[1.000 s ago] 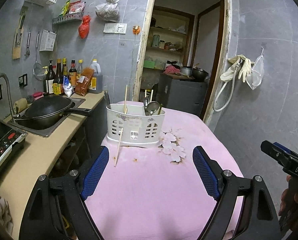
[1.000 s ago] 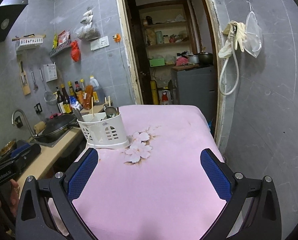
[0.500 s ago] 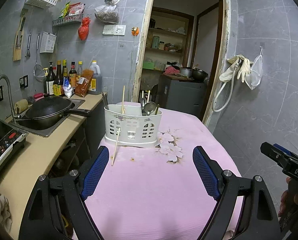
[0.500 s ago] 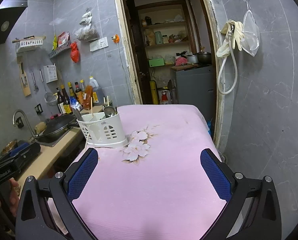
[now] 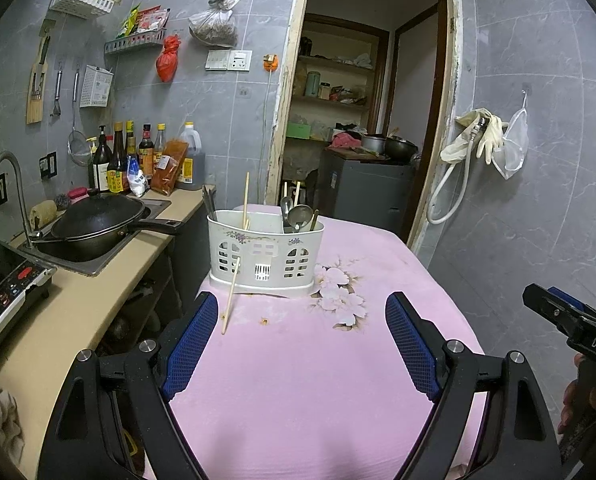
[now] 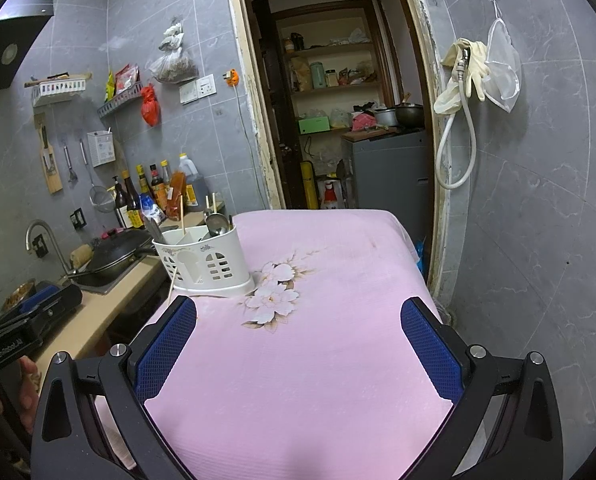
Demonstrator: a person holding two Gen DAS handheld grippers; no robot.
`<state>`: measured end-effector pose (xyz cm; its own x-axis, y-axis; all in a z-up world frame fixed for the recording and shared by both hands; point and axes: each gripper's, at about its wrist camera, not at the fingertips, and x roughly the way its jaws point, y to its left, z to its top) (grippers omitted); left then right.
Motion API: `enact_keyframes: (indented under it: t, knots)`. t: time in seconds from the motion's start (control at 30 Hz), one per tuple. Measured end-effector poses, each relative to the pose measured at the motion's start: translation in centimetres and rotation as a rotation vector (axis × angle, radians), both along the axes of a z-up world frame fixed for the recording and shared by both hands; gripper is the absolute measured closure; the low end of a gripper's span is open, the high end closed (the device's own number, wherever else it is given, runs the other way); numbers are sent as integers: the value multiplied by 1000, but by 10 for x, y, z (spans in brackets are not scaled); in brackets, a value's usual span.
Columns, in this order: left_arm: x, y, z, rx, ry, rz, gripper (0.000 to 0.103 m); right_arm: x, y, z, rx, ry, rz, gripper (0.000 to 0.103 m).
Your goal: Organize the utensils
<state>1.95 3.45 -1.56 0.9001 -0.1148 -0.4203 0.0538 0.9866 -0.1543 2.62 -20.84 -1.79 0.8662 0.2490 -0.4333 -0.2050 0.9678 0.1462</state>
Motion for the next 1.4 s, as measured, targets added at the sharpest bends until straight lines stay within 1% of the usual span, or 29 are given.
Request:
enact_keyframes:
  t: [1.4]
  knots:
    - [5, 10, 2, 1, 4, 12, 22, 6, -2, 4, -1, 7, 8, 0]
